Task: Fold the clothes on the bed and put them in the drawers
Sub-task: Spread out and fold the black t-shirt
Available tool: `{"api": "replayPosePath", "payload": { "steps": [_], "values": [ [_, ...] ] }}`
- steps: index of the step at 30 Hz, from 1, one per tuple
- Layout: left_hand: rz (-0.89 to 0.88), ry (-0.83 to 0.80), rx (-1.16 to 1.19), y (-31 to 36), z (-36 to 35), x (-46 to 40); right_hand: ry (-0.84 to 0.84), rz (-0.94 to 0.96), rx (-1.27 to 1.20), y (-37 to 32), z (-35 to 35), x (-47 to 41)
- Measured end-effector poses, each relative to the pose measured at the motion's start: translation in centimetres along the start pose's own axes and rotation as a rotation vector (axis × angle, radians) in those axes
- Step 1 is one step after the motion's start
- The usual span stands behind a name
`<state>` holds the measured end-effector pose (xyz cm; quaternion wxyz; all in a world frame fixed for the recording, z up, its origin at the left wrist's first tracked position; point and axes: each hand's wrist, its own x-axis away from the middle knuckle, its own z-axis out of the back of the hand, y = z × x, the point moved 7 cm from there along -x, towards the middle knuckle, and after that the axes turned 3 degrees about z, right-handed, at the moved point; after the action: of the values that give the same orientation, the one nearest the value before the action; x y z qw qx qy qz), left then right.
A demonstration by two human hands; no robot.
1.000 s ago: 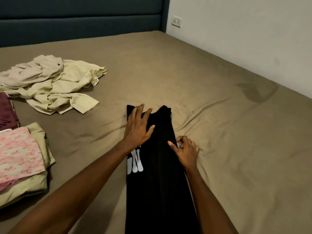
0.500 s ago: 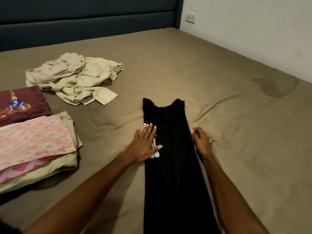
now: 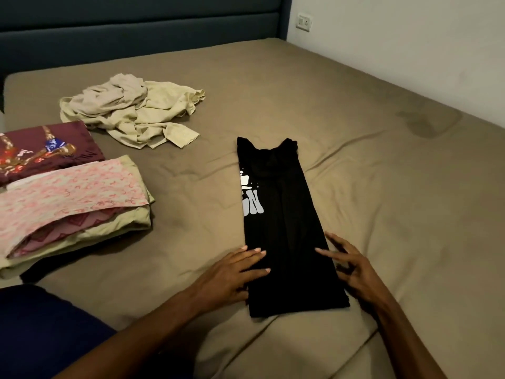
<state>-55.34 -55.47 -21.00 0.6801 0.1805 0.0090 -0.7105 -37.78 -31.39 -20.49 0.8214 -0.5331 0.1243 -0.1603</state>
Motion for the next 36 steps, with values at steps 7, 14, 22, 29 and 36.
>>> {"api": "replayPosePath", "payload": {
  "steps": [7,14,22,29,36],
  "values": [
    [0.372,0.297,0.503,-1.8,3.6,-2.7,-0.137,0.184,-0.029,-3.9,1.6,-3.8],
    [1.109,0.495,1.35,-13.0,8.6,-12.1,0.134,-0.303,-0.375,-4.3,3.5,-19.5],
    [1.13,0.193,1.231,-15.5,0.6,-9.8,0.176,-0.421,-0.425,2.8,1.8,-17.2],
    [1.037,0.244,1.201,-14.2,1.7,-6.8,0.257,-0.298,-0.445,0.6,0.5,-12.2],
    [1.034,0.186,1.223,-11.7,3.2,-1.1,0.268,-0.299,-0.479,-2.0,-2.3,-5.0]
  ]
}}
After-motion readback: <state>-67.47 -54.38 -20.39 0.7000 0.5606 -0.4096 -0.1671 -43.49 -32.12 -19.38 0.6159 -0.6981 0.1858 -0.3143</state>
